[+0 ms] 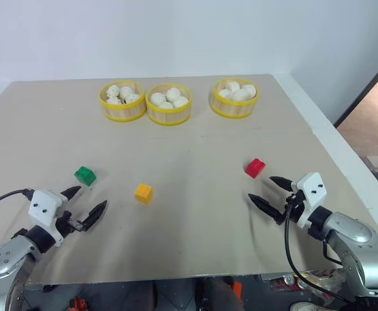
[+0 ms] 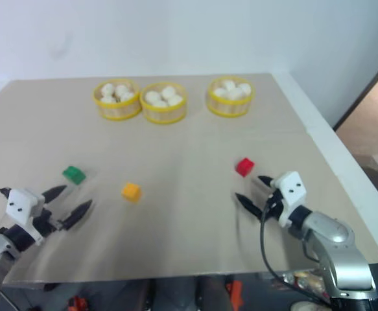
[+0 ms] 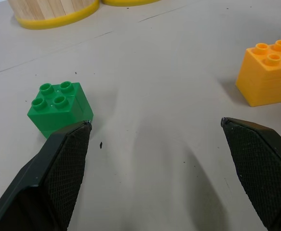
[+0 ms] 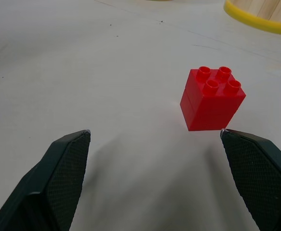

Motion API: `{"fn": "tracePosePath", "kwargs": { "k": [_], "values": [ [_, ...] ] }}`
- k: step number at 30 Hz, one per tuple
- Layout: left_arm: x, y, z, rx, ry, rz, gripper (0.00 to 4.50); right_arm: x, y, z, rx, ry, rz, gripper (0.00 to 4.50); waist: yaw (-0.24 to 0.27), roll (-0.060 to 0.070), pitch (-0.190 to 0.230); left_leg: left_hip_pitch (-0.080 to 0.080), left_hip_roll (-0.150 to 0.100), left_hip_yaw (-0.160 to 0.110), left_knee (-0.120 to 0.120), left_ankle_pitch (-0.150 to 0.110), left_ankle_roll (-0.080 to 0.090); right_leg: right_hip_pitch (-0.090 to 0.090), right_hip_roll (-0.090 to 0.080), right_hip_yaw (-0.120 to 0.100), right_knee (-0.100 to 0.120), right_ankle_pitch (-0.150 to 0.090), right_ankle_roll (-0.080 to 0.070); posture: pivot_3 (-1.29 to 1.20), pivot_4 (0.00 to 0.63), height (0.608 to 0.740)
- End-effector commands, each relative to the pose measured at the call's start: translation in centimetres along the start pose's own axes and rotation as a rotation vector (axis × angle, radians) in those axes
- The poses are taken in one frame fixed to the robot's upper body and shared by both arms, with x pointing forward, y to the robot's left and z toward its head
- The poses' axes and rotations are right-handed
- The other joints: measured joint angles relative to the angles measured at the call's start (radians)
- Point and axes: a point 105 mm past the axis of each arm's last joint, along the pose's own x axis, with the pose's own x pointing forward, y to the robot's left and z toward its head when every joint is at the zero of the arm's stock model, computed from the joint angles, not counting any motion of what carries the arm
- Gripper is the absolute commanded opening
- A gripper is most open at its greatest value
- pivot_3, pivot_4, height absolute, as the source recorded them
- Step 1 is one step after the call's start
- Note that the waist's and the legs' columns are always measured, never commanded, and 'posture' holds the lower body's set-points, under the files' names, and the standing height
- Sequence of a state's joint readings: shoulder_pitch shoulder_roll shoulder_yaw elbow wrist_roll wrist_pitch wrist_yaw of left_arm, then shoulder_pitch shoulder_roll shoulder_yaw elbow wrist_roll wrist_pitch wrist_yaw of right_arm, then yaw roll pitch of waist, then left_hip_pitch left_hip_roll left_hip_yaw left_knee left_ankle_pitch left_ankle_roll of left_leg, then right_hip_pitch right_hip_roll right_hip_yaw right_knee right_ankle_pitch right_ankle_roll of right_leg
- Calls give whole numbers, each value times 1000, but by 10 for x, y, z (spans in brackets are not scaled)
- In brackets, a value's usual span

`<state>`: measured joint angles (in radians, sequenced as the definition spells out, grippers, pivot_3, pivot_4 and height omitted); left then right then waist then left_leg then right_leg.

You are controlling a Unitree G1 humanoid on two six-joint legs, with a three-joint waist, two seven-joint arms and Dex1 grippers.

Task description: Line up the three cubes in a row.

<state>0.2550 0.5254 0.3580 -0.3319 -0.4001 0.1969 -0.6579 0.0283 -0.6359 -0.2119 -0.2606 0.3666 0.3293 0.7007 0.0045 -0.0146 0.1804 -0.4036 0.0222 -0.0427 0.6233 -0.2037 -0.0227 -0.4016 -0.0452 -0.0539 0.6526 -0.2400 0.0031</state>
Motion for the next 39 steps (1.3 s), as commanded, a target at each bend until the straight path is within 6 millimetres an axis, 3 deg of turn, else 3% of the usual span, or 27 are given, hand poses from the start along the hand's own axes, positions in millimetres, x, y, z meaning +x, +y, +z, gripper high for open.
{"fn": "tracePosePath", "kwargs": {
  "k": [1,4,9,17,19,22,25,27,29,31,39],
  "values": [
    [-11,1,5,55,-17,-8,4469,-10,-12,3,-11,-3,-20,4500,0,-1,0,0,0,0,0,0,0,0,0,0,0,0,0,0,150,740],
    [-25,12,1,28,-24,43,4469,-21,-23,-10,17,36,-58,4500,0,-1,-1,0,3,4,0,0,0,-1,2,2,0,1,-1,0,150,740],
    [-29,14,4,-8,-61,46,4469,-36,-33,-17,43,63,-91,4500,3,-2,0,0,5,7,0,-1,0,-3,4,4,0,1,-2,0,150,740],
    [-33,14,1,-22,-34,-28,4469,-44,-31,-16,38,59,-53,4500,3,-2,0,2,8,14,2,-1,0,-5,7,12,0,2,-3,0,150,740],
    [-34,12,1,-5,-25,-60,4469,-44,-33,-11,-5,41,-63,4500,3,-2,0,2,7,15,2,-1,0,-5,7,14,0,2,-3,0,150,740],
    [-29,5,23,13,-76,-147,4469,-33,-36,24,-52,-60,-62,4500,2,-3,0,1,7,17,2,-1,-1,-6,8,16,0,3,-2,0,150,740],
    [-17,-14,56,7,-142,-294,4469,-19,-41,51,-104,-122,-59,4500,2,-5,3,1,10,17,4,-1,-1,-7,10,16,0,4,-3,0,150,740],
    [-8,-40,69,15,-153,-444,4469,-5,-42,62,-105,-153,-38,4500,2,-6,2,1,10,16,6,-1,-1,-6,11,16,0,5,-2,0,150,740],
    [-5,-73,72,30,-124,-650,4469,13,-41,67,-135,-157,2,4500,2,-6,2,1,10,17,6,-1,-1,-6,11,18,0,5,-2,0,150,740],
    [-7,-91,67,49,-70,-784,4469,25,-41,67,-153,-148,27,4500,2,-6,2,2,9,19,6,-1,-1,-6,11,21,0,6,-1,0,150,740],
    [9,-110,64,-1,-40,-943,4469,51,-51,56,-141,-89,76,4500,2,-6,2,0,10,22,6,-6,4,-8,20,33,-1,8,4,0,150,740]
  ]
}}
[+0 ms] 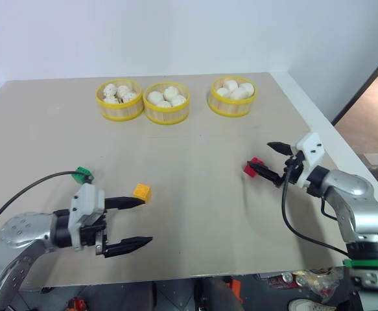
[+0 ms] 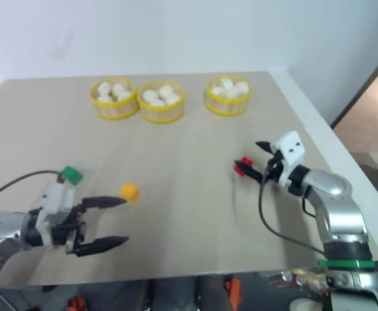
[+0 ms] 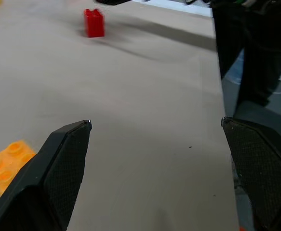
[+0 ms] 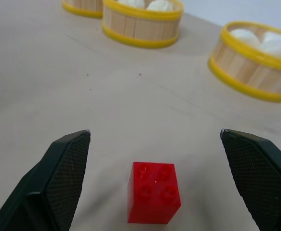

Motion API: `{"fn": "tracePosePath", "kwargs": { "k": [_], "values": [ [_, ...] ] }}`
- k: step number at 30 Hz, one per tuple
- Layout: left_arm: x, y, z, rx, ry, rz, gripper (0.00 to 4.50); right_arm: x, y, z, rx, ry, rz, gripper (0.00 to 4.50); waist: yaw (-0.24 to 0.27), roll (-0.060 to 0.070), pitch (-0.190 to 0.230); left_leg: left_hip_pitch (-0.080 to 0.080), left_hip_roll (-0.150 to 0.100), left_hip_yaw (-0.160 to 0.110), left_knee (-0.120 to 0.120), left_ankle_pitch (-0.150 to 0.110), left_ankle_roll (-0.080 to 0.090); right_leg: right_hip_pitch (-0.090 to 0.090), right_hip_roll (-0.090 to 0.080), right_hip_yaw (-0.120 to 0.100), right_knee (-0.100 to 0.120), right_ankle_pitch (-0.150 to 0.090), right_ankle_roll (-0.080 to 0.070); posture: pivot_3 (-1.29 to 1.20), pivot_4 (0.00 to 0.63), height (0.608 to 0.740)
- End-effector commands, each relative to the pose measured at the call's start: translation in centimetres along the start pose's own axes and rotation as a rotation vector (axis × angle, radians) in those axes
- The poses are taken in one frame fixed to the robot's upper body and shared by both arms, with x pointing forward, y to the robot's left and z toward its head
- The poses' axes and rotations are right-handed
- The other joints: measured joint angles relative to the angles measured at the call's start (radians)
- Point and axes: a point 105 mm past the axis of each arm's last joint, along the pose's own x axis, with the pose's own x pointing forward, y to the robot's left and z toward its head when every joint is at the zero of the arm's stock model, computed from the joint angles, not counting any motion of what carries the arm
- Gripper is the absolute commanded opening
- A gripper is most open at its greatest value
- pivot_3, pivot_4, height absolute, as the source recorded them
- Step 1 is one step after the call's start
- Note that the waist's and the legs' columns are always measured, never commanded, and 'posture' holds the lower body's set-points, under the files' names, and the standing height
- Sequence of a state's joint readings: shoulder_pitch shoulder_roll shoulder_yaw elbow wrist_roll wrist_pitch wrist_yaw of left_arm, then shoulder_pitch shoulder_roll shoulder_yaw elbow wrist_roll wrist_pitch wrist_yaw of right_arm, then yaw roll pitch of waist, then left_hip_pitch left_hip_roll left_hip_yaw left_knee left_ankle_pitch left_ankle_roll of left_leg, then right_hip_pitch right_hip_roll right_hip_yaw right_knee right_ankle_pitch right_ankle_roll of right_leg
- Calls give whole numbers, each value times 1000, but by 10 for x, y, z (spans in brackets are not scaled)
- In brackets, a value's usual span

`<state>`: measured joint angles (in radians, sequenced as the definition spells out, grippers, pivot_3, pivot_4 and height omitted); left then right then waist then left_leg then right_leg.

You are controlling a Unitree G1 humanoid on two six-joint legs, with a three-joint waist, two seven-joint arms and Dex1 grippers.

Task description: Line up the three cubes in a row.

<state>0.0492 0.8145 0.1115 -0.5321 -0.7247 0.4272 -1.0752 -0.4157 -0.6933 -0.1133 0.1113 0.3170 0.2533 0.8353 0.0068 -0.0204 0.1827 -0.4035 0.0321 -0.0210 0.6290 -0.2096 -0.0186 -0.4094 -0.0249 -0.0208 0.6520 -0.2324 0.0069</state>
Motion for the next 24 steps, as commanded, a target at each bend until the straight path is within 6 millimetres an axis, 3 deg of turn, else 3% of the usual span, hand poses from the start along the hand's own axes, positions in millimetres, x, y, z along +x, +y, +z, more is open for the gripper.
{"fn": "tracePosePath", "kwargs": {
  "k": [1,12,24],
  "values": [
    [9,-2,1,5,-10,-59,4469,5,-7,2,-11,-2,5,4500,0,0,0,0,0,0,0,0,0,0,1,1,0,0,0,0,150,740],
    [26,0,2,63,-16,-117,4469,18,5,-15,85,48,61,4500,-1,0,0,1,0,2,1,0,0,0,7,15,0,1,1,0,150,740],
    [35,33,3,172,-69,175,4469,24,-1,-37,140,89,44,4500,-2,0,0,1,0,5,5,0,0,0,8,21,0,5,5,0,150,740]
  ]
}}
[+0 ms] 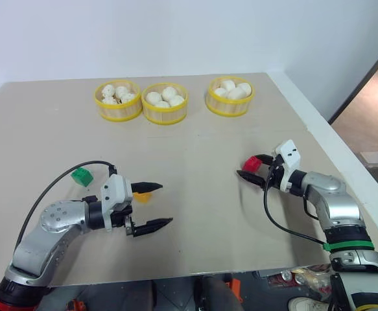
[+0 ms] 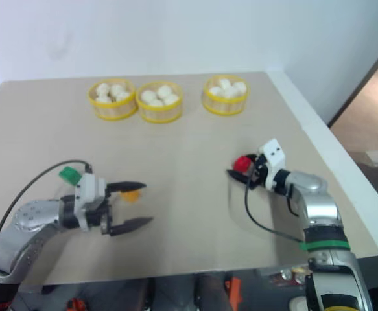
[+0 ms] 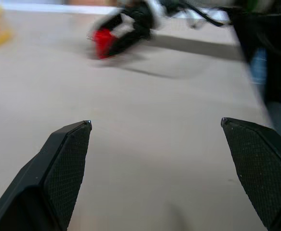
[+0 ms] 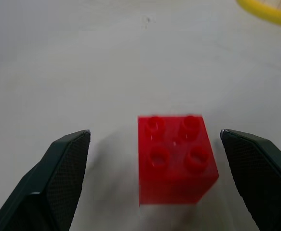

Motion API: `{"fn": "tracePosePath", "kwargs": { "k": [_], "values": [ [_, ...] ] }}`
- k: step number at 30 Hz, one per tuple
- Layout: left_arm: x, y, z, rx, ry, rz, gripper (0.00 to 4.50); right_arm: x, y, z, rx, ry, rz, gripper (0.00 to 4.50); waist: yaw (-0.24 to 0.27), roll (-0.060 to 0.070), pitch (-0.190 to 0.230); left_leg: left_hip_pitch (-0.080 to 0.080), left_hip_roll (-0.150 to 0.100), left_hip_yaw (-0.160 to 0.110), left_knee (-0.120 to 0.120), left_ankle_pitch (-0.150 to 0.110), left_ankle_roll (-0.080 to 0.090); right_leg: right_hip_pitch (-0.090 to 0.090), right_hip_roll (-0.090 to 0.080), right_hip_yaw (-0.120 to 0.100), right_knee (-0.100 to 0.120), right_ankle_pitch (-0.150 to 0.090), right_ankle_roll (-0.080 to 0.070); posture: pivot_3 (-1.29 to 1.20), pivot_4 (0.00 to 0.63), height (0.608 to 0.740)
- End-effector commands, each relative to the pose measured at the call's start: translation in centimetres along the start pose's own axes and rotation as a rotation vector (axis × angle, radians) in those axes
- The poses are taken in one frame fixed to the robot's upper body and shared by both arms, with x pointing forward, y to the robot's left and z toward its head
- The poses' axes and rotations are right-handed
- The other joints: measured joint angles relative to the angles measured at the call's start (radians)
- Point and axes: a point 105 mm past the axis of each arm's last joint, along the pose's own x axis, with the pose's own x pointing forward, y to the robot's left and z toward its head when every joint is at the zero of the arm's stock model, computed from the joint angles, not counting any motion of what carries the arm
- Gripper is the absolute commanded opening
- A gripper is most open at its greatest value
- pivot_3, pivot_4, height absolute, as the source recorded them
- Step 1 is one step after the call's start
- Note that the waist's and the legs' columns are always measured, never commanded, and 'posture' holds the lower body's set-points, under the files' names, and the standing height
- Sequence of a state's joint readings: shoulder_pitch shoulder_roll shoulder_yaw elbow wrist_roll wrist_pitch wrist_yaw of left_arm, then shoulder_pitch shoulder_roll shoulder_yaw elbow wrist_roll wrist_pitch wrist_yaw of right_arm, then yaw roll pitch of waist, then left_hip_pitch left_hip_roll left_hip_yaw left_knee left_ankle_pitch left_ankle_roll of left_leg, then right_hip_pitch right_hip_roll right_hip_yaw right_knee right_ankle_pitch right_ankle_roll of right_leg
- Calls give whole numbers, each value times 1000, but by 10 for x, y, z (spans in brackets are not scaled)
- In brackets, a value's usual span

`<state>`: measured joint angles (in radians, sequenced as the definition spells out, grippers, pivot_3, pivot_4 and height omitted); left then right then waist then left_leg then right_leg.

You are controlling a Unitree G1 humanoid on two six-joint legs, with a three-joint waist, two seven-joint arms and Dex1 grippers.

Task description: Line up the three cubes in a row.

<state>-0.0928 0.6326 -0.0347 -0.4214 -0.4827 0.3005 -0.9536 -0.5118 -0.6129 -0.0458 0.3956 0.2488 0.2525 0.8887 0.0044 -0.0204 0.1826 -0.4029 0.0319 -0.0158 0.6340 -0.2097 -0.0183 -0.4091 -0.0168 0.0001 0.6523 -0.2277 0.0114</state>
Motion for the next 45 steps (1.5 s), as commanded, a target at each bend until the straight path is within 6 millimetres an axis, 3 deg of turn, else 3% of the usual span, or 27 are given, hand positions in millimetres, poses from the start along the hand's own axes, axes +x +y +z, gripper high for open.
{"fn": "tracePosePath", "kwargs": {
  "k": [1,2,8,11,15,18,22,25,32,45],
  "values": [
    [2,3,7,25,-25,45,4469,0,-4,12,-21,-39,-5,4500,0,0,0,0,0,0,0,0,0,0,0,0,0,0,0,0,150,740],
    [3,2,7,23,-28,51,4500,0,-5,12,-18,-39,-5,3959,-1,0,0,0,0,0,0,0,0,0,0,0,0,0,0,0,150,740],
    [6,3,10,6,-70,88,4500,2,-5,14,-22,-42,2,1852,-1,0,0,1,0,1,0,0,0,0,0,1,0,1,0,0,150,740],
    [8,6,13,4,-107,120,4500,2,-5,18,-44,-52,10,1306,-1,0,0,1,0,2,1,0,0,0,0,2,0,1,1,0,150,740],
    [10,5,15,-8,-153,141,4500,3,3,31,-89,-65,71,1306,-2,0,0,1,0,3,1,0,0,0,0,3,0,2,2,0,150,740],
    [8,5,16,-1,-172,164,4500,5,23,47,-156,-69,196,1306,-4,0,0,1,0,4,1,0,0,0,0,4,0,2,2,0,150,740],
    [-9,-4,6,-8,-145,216,4500,10,78,56,-287,-20,521,1306,-18,0,0,1,1,4,1,0,0,-1,1,5,0,2,2,0,150,740],
    [-15,-10,2,-20,-127,223,4500,13,91,54,-344,12,617,1306,-24,0,0,2,2,3,1,-1,1,0,1,3,0,2,1,0,150,740],
    [-19,-16,3,-10,-128,244,4500,32,94,49,-391,39,698,1306,-25,0,0,2,1,4,3,0,0,0,1,5,0,2,-4,0,150,740],
    [-19,-19,2,-21,-119,258,4500,35,89,32,-400,94,758,1306,-26,0,0,2,2,7,3,0,0,-1,2,9,0,5,1,0,150,740]
  ]
}}
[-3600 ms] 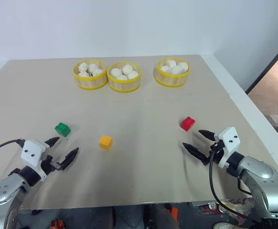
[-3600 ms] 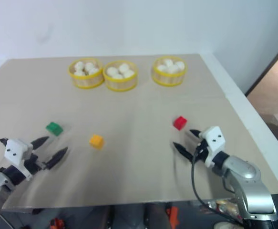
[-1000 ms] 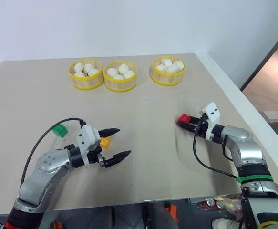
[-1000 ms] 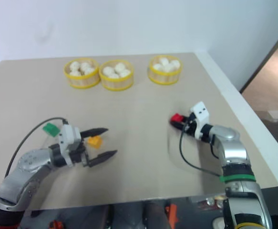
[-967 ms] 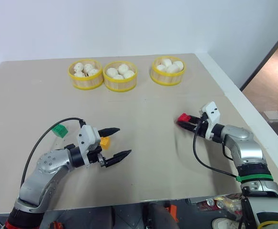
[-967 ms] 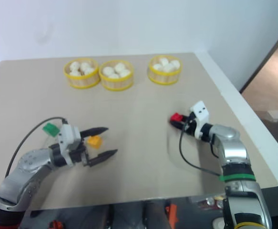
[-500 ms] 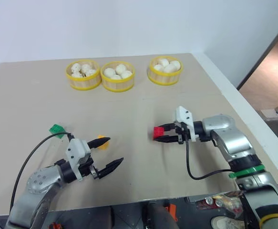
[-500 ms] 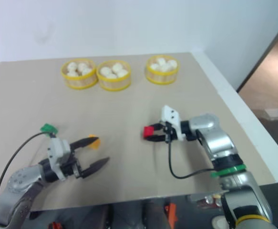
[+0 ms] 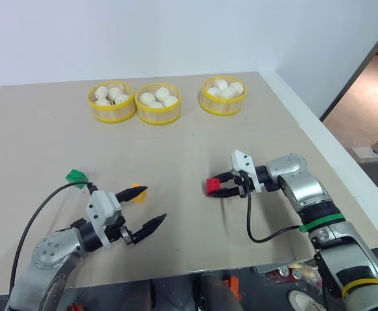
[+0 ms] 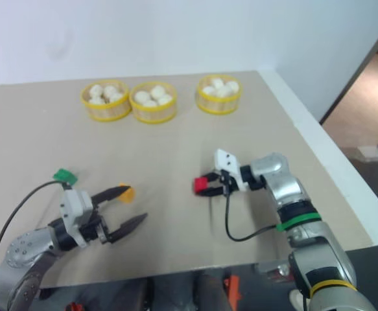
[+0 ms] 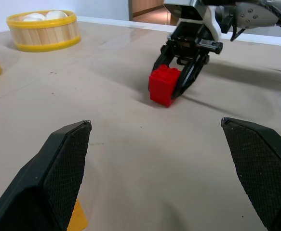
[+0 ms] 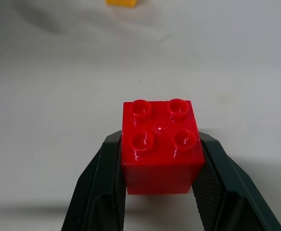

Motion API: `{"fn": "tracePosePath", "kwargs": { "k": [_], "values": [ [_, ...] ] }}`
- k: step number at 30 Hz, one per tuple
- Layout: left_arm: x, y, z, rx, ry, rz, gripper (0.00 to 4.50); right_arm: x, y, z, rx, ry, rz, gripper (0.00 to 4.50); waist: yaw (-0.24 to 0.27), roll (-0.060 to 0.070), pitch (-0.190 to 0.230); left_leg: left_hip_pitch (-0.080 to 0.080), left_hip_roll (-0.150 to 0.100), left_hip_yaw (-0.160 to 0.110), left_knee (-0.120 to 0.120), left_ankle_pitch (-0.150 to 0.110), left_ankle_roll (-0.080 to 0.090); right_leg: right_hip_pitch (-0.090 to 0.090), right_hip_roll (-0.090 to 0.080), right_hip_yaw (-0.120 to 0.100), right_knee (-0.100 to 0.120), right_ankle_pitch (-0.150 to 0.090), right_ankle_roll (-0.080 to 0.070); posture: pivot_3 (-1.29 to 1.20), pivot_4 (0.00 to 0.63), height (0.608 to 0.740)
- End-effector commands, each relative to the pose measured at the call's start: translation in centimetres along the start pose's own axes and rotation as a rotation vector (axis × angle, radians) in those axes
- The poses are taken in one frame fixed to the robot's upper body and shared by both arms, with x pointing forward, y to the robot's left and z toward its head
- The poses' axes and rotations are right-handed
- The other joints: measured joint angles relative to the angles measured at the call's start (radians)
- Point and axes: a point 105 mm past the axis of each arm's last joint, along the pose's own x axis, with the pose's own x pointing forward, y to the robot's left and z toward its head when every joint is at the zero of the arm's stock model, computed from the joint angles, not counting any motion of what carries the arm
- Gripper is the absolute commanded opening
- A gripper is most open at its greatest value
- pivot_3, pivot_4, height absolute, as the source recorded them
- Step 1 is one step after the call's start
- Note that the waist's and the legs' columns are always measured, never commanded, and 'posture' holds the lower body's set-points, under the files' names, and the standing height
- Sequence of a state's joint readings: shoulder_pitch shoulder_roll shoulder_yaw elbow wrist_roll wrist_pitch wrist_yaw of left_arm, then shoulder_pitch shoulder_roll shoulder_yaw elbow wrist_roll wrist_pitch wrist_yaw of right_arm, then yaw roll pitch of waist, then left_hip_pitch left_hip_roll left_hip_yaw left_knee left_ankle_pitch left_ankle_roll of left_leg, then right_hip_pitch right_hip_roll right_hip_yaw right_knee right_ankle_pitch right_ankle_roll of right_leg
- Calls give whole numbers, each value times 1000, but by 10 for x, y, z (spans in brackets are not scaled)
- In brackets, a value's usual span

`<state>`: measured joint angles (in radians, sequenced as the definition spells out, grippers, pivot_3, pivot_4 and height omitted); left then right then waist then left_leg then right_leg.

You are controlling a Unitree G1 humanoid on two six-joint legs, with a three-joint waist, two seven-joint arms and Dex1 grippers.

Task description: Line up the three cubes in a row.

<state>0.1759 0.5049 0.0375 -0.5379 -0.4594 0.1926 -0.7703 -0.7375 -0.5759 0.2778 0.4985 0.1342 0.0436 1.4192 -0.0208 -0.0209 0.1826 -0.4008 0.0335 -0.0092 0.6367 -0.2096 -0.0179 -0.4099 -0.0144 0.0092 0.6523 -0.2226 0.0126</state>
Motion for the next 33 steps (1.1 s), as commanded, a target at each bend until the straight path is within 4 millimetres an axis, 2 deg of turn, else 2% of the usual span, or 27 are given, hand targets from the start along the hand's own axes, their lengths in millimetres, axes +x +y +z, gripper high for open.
{"fn": "tracePosePath", "kwargs": {
  "k": [1,5,14,16,19,22,27,30,33],
  "values": [
    [0,-5,12,46,-31,-18,4500,-3,-5,12,-46,-11,17,1306,-1,0,0,0,0,0,0,0,0,0,0,1,0,0,0,0,150,740],
    [0,-6,12,45,-27,-22,4500,-6,-3,16,-58,-14,62,1306,0,0,0,1,0,1,0,0,0,0,0,1,0,-1,-2,0,150,740],
    [1,-10,12,40,-28,-32,4500,-10,0,8,-76,9,104,1306,0,0,0,1,0,2,0,0,0,0,0,3,0,1,0,0,150,740],
    [1,-10,12,40,-27,-34,4500,-10,-1,5,-92,17,101,2315,0,0,0,1,0,3,0,0,0,0,0,3,0,0,-2,0,150,740],
    [1,-10,11,40,-23,-36,4500,-10,-1,3,-112,22,99,3191,0,0,0,1,0,3,0,0,0,0,0,4,0,-1,-2,0,150,740],
    [-1,-10,9,42,-19,-39,4500,-12,0,3,-119,19,103,4313,0,0,0,1,0,4,0,0,0,0,0,5,0,-1,-2,0,150,740],
    [-3,-7,6,48,-14,-26,4500,-18,-1,11,-132,2,92,4413,0,0,0,2,1,4,0,0,0,0,0,5,0,-1,-2,0,150,740],
    [-10,5,5,52,-17,62,4500,-27,-7,28,-159,-42,38,4413,0,0,0,2,0,4,0,0,0,0,0,6,0,-1,-2,0,150,740],
    [-21,29,13,50,-36,212,4500,-40,-11,51,-154,-94,-8,4413,0,0,1,2,1,4,0,0,0,0,0,5,0,-1,-2,0,150,740]
  ]
}}
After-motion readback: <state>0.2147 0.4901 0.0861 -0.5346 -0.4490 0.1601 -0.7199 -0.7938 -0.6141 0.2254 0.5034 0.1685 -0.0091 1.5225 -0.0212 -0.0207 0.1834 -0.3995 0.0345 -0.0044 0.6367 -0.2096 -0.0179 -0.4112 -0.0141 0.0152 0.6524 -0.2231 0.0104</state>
